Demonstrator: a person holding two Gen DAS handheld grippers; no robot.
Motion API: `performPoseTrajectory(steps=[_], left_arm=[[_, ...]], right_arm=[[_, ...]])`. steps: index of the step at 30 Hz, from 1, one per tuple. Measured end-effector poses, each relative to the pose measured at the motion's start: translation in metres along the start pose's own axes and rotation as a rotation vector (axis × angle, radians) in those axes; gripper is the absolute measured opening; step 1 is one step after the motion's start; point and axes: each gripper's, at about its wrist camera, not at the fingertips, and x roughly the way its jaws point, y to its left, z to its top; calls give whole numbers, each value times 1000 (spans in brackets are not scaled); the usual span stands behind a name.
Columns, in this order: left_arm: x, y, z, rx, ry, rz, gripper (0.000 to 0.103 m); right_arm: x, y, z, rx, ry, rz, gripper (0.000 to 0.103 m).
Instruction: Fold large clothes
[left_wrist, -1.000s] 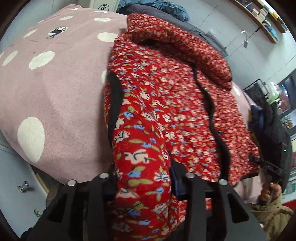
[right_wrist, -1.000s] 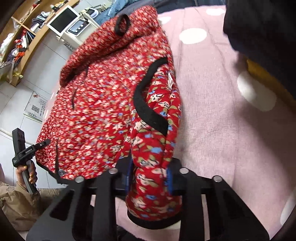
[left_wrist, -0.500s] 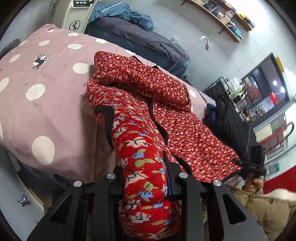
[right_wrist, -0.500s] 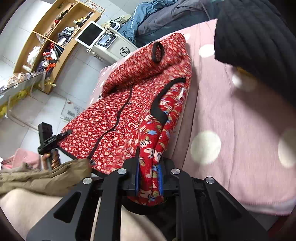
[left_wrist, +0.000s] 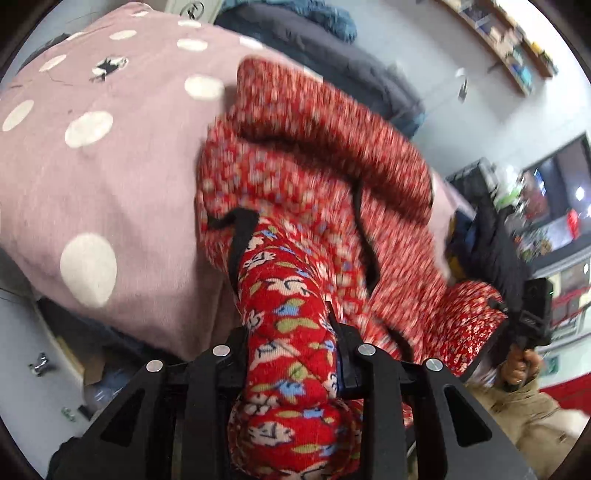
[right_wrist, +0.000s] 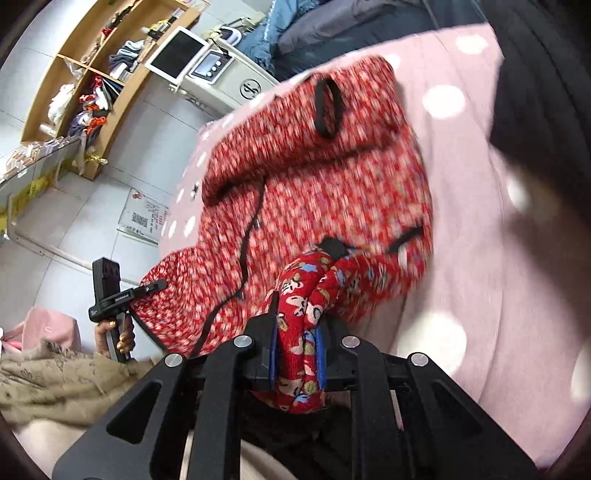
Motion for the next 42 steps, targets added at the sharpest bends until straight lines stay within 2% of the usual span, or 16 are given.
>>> performPoseTrajectory(steps=[5,8,12,15,18,21,26,27,29,31,34,36,39,40,41,42], left_arm=[[-14,-9,49,-40,-80,-18,29],[-17,-16,89,-46,-121,-10,29],[-14,-25,151,-65,-164,-60,29],[2,-29,195,-91,-154,-50,32],[36,-17,239,-217,-89,-68,44],[46,2,249,-352,-67,-178,55],[31,19,241,-381,-57,-281,68],[19,30,236,-410,-88,-305,75],[-10,46,231,-440,-196,-241,81],[-42,57,225,-433,-307,-123,86],[-61,47,210,-360,-348,24,86],[-54,17,193,-226,-348,126,88],[-23,-34,168,-29,-329,256,91],[-4,-60,154,65,-329,305,91],[10,-74,146,111,-335,327,92],[26,-94,133,175,-352,350,94]], right_arm=[[2,9,60,-31,-25,8,16],[1,15,99,-55,-73,-39,16],[-1,-4,156,57,-139,-40,16],[2,-25,199,151,-184,-38,16],[13,-43,229,214,-211,-71,16],[32,-72,245,331,-211,-96,16],[63,-112,255,478,-189,-31,16],[69,-112,258,477,-186,-43,16],[78,-112,265,459,-184,-84,16],[88,-114,272,463,-189,-101,16],[99,-118,282,473,-211,-106,16],[106,-121,287,489,-220,-102,17],[115,-130,286,599,-207,-104,23],[113,-132,282,658,-219,-67,30],[110,-132,281,687,-226,-39,42],[104,-131,280,705,-236,-7,47]])
